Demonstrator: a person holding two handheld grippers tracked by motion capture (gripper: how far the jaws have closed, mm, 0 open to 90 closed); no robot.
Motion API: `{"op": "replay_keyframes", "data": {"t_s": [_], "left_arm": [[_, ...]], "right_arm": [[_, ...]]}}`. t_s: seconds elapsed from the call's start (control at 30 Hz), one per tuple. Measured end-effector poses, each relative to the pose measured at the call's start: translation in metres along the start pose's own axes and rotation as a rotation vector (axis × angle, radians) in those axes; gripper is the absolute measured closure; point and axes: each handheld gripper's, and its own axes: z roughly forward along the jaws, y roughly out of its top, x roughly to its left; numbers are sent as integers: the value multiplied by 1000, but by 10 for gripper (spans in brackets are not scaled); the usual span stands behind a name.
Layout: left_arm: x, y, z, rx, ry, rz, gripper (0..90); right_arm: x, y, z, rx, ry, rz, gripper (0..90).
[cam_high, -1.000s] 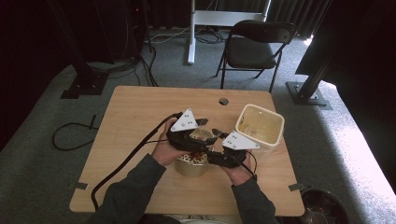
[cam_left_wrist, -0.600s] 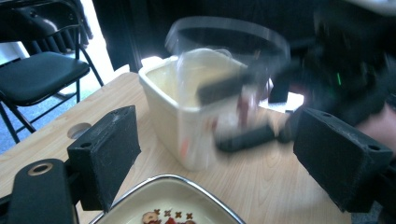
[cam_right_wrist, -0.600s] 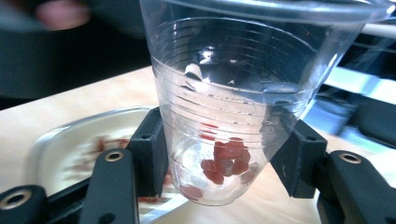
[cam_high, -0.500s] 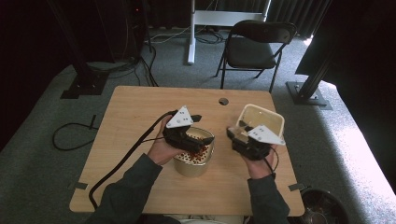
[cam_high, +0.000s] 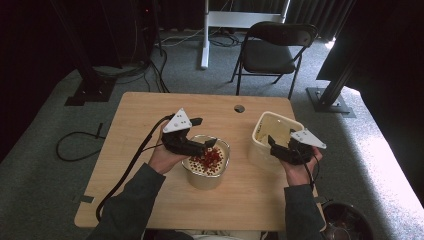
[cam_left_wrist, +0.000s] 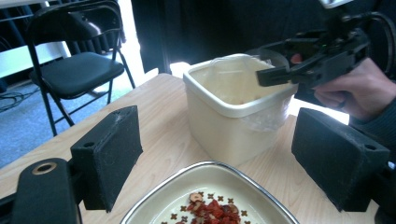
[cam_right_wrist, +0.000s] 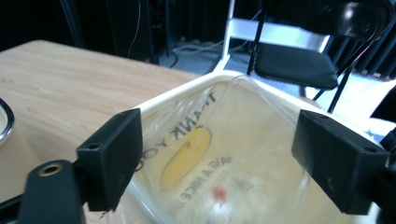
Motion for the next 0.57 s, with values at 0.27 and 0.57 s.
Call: {"op": "replay_keyframes", "data": {"t_s": [0.27, 0.57], "left_arm": [[2, 0, -3, 1, 17, 2, 164], [9, -2, -11, -14, 64, -3, 172]], "right_arm": [[-5, 3, -16, -51, -8, -4, 148], [15, -10, -37, -87, 90, -16, 190]]}}
